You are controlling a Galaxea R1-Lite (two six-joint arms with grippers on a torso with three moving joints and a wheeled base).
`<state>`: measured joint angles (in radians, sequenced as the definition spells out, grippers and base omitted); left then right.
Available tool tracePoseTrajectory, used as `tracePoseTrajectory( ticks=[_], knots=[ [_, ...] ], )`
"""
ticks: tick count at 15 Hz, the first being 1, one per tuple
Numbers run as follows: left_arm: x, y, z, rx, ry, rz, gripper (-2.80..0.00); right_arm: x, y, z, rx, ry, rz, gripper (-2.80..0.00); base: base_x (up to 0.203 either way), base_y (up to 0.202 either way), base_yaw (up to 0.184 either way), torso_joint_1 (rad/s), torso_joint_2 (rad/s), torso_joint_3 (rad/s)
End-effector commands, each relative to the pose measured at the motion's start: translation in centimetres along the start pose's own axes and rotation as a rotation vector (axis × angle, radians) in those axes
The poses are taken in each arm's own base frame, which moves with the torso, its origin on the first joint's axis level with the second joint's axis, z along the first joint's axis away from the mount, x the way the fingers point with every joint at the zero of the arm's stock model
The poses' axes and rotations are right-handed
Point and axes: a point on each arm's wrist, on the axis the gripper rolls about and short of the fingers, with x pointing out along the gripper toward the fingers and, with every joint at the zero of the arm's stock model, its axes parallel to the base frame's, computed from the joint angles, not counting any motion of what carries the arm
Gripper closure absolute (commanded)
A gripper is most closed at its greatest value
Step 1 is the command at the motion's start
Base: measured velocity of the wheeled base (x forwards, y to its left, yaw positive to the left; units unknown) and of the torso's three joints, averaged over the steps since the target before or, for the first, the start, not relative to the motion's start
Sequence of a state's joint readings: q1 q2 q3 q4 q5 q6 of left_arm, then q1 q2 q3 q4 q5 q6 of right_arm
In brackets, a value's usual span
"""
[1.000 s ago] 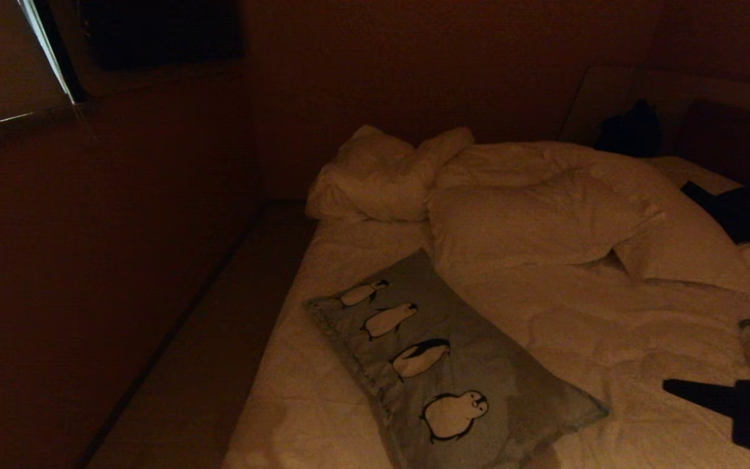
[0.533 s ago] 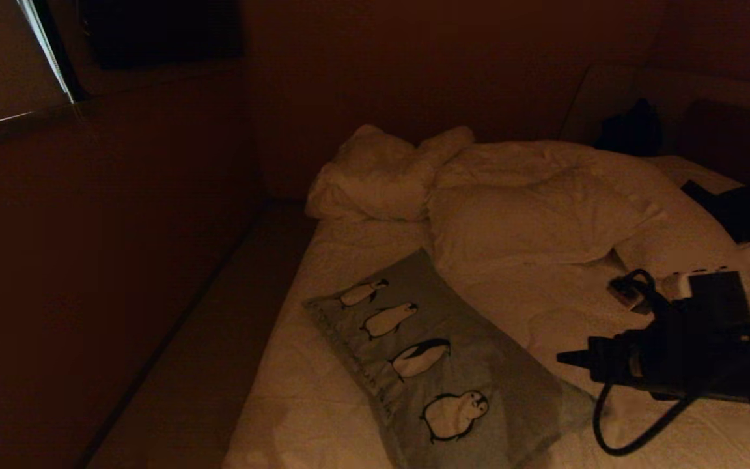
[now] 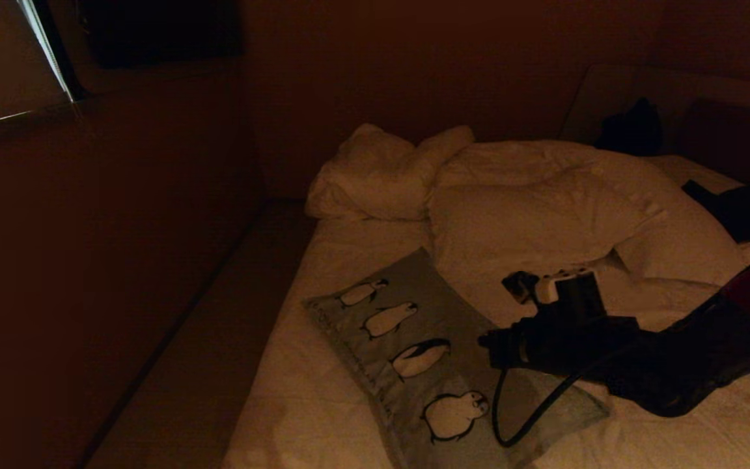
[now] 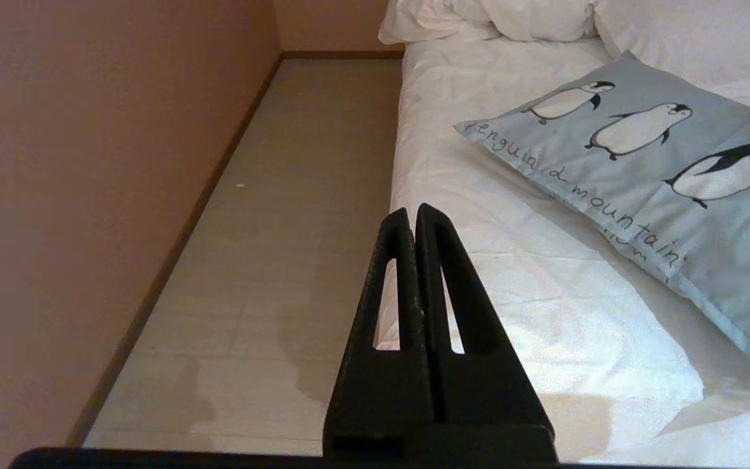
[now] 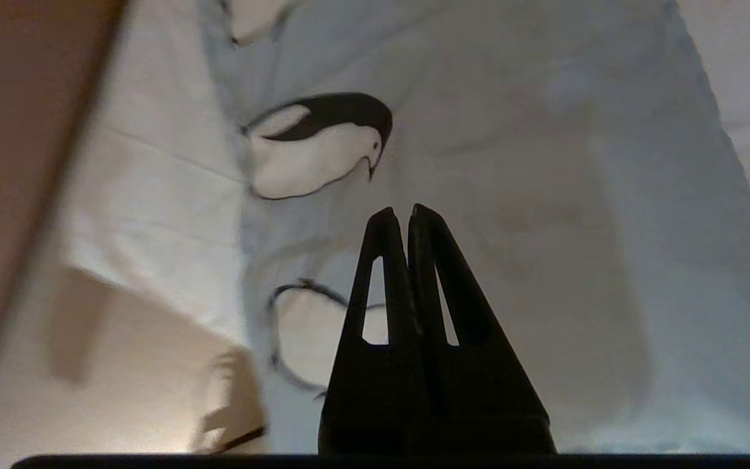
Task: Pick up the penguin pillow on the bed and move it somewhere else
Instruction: Pick up the pillow
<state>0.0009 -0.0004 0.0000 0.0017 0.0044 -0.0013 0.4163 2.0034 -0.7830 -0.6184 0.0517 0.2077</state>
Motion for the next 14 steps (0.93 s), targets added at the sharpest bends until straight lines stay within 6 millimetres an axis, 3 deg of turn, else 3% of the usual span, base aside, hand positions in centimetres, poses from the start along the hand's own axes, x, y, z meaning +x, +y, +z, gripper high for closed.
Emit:
tracePoseTrajectory(
  ticks=[1, 4, 5, 10, 14],
  knots=[
    [0.0, 0.0, 0.0, 0.0, -0.001, 0.001, 0.0, 1.7, 0.1, -1.2, -0.065, 0.007, -0.158, 0.0, 0.0, 0.0, 0.0, 0.0, 0.0, 0.0],
    [0.0, 0.0, 0.0, 0.0, 0.0, -0.001, 0.0, 2.9, 0.0, -2.4, -0.078, 0.027, -0.195, 0.0, 0.0, 0.0, 0.0, 0.0, 0.0, 0.0],
    [0.0, 0.0, 0.0, 0.0, -0.001, 0.001, 0.0, 3.1, 0.1, -2.6, -0.083, 0.031, -0.206, -2.8, 0.0, 0.0, 0.0, 0.0, 0.0, 0.0],
    [0.0, 0.0, 0.0, 0.0, -0.001, 0.0, 0.0, 3.8, 1.7, -4.0, -0.119, 0.063, -0.205, -2.8, 0.0, 0.0, 0.0, 0.0, 0.0, 0.0],
    [0.0, 0.0, 0.0, 0.0, -0.001, 0.001, 0.0, 5.2, 1.8, -5.2, -0.123, 0.058, -0.201, -2.8, 0.0, 0.0, 0.0, 0.0, 0.0, 0.0]
  ],
)
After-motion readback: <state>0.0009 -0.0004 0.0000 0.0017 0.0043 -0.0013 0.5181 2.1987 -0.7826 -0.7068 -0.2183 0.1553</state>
